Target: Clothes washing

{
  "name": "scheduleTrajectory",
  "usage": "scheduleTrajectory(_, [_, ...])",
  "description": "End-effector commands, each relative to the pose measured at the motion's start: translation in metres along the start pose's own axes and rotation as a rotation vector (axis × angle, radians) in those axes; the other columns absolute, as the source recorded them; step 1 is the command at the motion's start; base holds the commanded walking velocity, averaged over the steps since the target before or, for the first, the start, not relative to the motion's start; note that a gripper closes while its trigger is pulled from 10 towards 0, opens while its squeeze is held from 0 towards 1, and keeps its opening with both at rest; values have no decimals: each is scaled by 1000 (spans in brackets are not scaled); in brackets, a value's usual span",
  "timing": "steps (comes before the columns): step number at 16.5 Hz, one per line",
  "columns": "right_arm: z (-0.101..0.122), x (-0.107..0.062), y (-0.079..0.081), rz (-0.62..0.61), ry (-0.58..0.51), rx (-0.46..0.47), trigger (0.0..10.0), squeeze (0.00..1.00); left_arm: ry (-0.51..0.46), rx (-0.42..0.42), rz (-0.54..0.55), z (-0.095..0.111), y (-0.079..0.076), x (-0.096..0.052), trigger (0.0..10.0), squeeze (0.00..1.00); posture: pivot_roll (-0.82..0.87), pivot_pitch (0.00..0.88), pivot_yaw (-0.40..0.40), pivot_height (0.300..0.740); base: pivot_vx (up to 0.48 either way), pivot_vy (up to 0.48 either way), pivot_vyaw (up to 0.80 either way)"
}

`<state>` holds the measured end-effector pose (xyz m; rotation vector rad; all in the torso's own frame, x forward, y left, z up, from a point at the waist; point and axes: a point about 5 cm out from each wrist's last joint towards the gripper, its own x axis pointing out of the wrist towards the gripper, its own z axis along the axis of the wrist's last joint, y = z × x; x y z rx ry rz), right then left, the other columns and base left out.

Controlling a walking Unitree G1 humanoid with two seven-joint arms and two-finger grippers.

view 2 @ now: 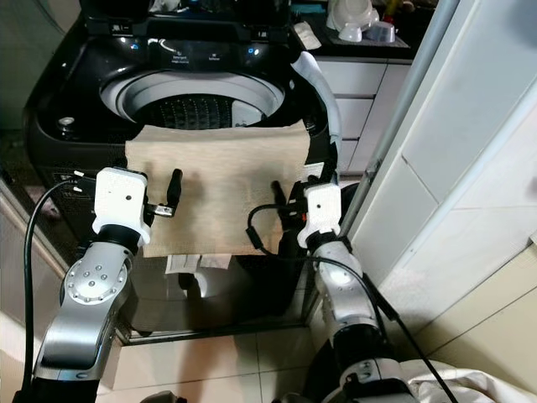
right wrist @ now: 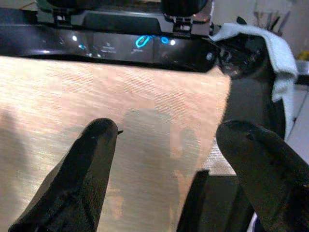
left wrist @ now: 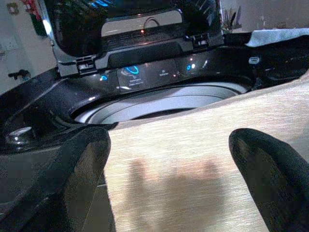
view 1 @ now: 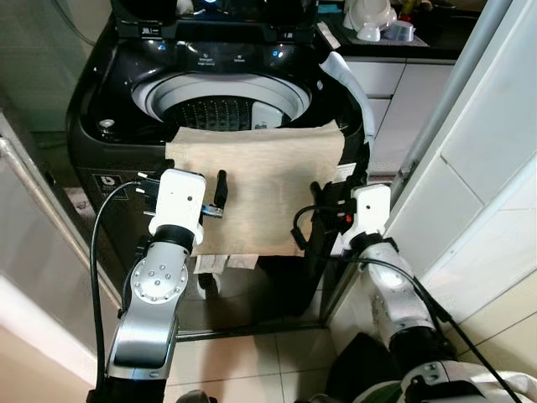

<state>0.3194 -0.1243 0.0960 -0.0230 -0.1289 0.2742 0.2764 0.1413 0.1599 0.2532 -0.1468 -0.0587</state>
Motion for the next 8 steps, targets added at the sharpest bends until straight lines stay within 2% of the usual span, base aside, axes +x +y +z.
scheduleTrajectory(1, [5,5,0,-1,-8,-3,10000,0,4,4,7,-1,4,2,10000,0,29,0,-40,740,0,428,0])
scheduleTrajectory(3, [7,8,0,0,-3,0,10000,0,-10,33,4,0,4,2,10000,0,34,0,-44,740,0,0,0])
scheduleTrajectory(8, [5,9,1,6,20,3,10000,0,-3,25,7,-2,4,0,10000,0,35,0,-45,740,0,0,0])
